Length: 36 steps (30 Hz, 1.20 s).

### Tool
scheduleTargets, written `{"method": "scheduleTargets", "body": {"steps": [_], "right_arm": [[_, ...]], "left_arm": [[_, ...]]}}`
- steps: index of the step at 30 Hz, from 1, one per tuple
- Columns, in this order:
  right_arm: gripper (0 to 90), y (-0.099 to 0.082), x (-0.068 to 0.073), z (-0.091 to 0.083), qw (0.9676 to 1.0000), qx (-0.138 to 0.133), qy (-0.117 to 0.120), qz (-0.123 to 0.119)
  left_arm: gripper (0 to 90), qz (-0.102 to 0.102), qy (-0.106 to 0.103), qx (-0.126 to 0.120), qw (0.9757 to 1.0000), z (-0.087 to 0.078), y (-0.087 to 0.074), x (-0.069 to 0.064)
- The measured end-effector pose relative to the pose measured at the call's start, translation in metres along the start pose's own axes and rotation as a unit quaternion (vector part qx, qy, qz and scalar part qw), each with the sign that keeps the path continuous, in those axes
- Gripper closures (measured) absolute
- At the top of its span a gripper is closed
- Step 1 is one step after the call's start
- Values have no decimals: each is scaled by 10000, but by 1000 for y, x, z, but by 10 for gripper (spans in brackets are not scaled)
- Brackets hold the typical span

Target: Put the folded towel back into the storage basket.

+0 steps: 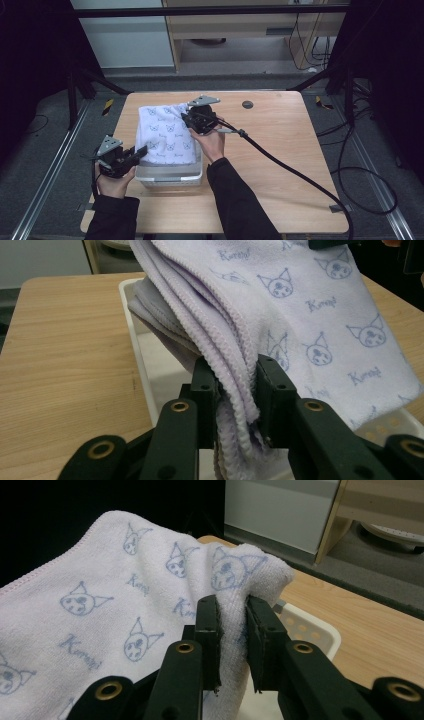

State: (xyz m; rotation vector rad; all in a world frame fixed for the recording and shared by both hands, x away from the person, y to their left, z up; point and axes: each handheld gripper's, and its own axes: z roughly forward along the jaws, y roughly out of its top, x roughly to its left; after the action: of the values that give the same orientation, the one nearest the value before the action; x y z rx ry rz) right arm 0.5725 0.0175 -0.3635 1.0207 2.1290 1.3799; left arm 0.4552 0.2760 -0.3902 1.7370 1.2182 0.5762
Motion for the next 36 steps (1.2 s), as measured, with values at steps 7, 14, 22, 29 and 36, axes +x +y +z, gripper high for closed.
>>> {"method": "scheduleTargets", "body": {"steps": [7,14,22,29,36], "right_arm": [[776,-7,0,9,9999,131,-70,-67],[776,-18,2,17,9995,222,-134,-165],[774,-23,2,25,9993,318,-154,-154],[772,-30,2,33,9989,418,-187,-135],[770,-37,-1,36,9984,497,-223,-122]], "left_arm": [[717,45,46,131,9999,8,-5,1],[718,73,120,268,9995,15,-10,2],[717,79,133,346,9993,21,-15,4],[717,78,175,468,9987,26,-19,5],[714,62,158,600,9981,34,-22,5]]}}
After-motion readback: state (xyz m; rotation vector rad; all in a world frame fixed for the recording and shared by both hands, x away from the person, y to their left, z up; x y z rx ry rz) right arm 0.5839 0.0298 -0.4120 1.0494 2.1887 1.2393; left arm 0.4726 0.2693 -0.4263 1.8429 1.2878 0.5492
